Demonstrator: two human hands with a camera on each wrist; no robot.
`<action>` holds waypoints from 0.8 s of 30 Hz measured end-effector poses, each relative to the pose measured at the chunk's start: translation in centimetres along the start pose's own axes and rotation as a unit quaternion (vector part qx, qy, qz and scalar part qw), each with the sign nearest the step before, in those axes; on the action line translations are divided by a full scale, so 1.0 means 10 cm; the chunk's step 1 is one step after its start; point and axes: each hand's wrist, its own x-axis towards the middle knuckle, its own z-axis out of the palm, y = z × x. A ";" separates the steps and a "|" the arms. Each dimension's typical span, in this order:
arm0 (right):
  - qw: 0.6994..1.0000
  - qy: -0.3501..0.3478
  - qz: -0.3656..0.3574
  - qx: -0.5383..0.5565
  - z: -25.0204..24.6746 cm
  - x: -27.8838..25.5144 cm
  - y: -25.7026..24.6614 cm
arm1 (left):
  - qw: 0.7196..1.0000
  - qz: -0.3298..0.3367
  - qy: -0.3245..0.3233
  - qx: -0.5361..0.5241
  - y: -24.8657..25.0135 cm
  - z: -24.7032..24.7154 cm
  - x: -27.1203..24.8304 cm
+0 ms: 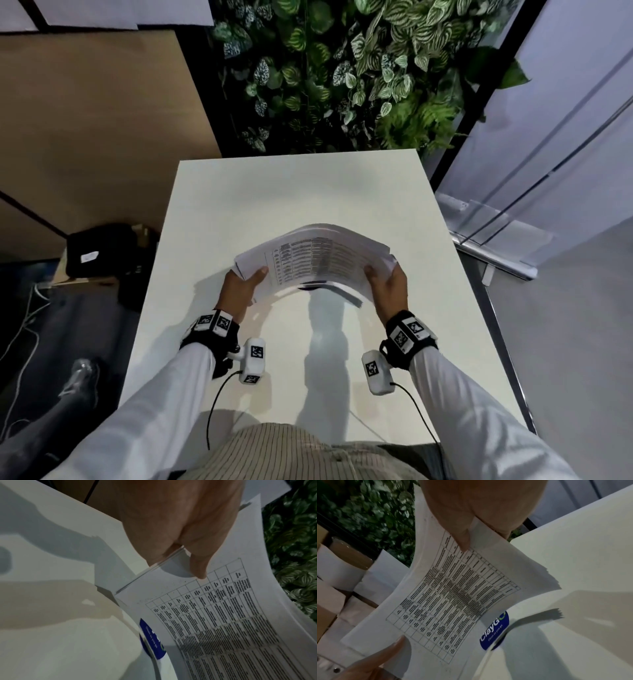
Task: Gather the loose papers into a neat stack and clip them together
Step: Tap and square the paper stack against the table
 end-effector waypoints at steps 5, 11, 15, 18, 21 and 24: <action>0.999 -0.006 0.017 -0.026 -0.16 -0.04 0.09 | 0.996 0.056 -0.014 0.061 0.03 -0.19 -0.02; 0.989 -0.039 -0.109 -0.091 -0.23 -0.02 -0.05 | 0.973 0.149 -0.067 0.165 0.18 -0.22 -0.07; 0.916 -0.070 -0.216 -0.331 -0.20 0.18 -0.03 | 0.824 0.292 -0.059 0.482 0.24 -0.17 0.03; 0.886 -0.055 -0.218 -0.404 -0.22 0.22 -0.01 | 0.775 0.298 -0.039 0.556 0.24 -0.12 0.08; 0.866 -0.051 -0.205 -0.452 -0.26 0.22 0.00 | 0.735 0.301 -0.025 0.606 0.25 -0.08 0.05; 0.847 -0.053 -0.198 -0.491 -0.21 0.22 -0.08 | 0.714 0.307 -0.019 0.629 0.31 -0.05 0.01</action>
